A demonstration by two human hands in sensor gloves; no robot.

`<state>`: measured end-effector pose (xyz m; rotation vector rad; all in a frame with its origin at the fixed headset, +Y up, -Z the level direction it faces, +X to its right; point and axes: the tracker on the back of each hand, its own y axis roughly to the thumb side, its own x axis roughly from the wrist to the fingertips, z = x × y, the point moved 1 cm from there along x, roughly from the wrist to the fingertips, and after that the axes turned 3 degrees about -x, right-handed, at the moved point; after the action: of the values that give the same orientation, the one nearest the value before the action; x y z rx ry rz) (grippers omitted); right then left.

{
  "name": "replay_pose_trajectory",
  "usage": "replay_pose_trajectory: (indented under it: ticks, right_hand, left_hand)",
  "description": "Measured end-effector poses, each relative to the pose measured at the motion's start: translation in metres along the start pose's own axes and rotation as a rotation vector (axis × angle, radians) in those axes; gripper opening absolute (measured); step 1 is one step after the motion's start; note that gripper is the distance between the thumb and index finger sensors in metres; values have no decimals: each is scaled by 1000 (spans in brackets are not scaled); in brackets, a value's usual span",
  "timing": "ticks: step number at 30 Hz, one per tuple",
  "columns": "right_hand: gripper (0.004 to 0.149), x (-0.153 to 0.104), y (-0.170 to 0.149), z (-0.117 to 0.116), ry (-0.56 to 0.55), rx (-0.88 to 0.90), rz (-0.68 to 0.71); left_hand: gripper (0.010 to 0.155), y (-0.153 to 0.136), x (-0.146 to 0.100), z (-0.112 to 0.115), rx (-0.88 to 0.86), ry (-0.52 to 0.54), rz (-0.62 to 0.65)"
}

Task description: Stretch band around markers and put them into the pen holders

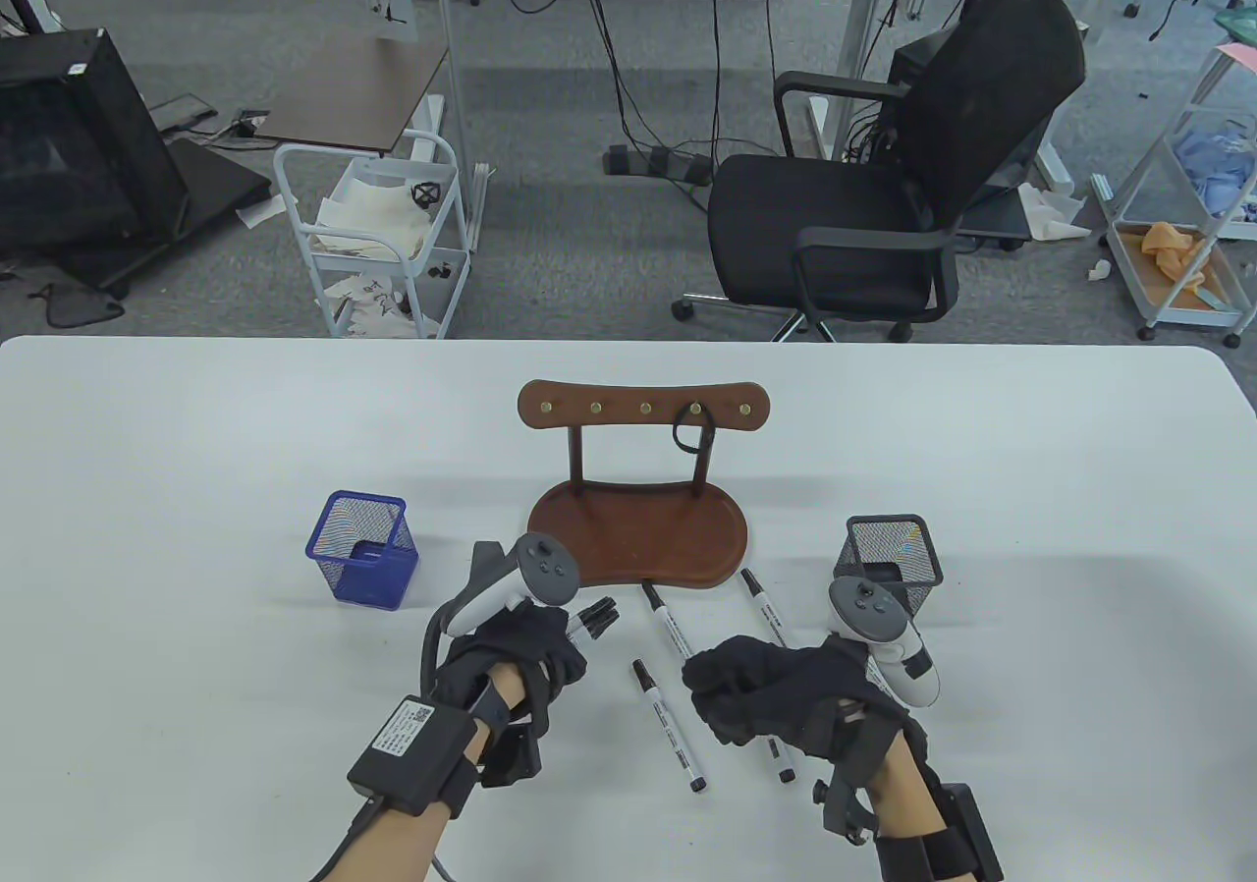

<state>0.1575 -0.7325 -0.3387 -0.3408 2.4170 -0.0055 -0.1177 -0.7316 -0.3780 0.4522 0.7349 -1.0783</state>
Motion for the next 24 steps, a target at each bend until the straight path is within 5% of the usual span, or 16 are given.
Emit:
replay_pose_trajectory:
  ticks: [24]
  right_hand:
    - [65,-2,-2,8,-197,-87,-31]
  left_hand:
    - [45,62,-11,3,91,-306,295]
